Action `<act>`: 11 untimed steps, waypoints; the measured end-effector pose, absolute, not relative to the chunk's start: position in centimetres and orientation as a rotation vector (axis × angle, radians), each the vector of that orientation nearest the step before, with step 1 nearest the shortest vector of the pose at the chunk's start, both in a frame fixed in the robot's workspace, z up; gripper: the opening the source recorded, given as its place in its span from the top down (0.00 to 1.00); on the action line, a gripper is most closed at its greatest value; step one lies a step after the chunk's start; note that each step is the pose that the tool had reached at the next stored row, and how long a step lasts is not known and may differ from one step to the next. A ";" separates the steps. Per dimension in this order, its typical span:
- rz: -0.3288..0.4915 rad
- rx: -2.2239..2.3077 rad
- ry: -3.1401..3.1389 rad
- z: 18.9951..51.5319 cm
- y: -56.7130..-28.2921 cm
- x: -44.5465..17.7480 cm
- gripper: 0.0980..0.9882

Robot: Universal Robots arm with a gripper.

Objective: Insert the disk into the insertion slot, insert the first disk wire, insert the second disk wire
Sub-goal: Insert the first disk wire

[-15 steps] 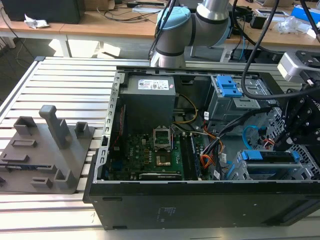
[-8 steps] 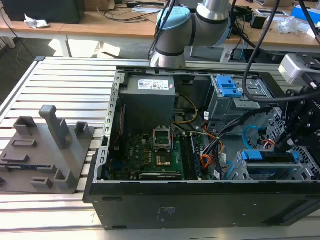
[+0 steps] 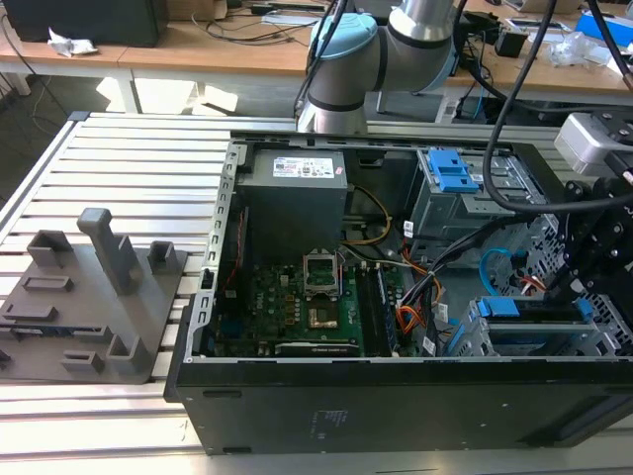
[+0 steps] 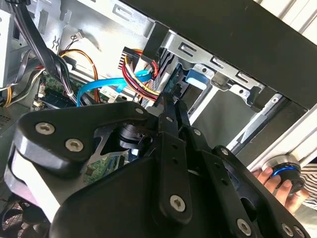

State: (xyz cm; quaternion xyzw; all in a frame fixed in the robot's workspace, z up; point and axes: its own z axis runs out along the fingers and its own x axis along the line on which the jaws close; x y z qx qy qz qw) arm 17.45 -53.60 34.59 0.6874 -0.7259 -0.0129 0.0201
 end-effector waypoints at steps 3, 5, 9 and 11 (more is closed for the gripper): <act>-0.043 2.134 -2.253 34.6 -53.7 17.4 0.93; -0.043 2.134 -2.253 34.6 -53.8 17.5 0.93; -0.044 2.134 -2.253 34.5 -54.1 17.5 0.93; -0.044 2.134 -2.253 34.3 -54.1 17.5 0.93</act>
